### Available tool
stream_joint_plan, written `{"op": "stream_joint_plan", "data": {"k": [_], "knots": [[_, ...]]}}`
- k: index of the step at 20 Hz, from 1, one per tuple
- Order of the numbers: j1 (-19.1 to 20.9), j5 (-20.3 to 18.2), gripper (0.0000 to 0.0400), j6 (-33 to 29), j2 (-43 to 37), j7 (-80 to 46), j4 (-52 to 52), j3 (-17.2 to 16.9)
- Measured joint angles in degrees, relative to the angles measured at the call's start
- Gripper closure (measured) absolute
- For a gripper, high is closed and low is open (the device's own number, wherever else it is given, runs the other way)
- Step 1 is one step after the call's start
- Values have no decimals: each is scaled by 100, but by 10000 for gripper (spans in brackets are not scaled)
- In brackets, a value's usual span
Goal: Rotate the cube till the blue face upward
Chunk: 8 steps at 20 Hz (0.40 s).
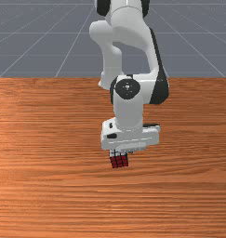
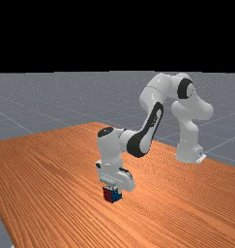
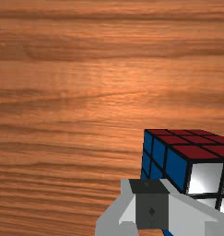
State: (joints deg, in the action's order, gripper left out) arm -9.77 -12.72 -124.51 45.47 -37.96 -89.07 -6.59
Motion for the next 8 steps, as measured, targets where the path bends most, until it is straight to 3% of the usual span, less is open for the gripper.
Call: {"op": "stream_joint_plan", "data": {"k": [8], "knots": [[-27, 6, 400, 32, -138, -17, -24, -2]]}}
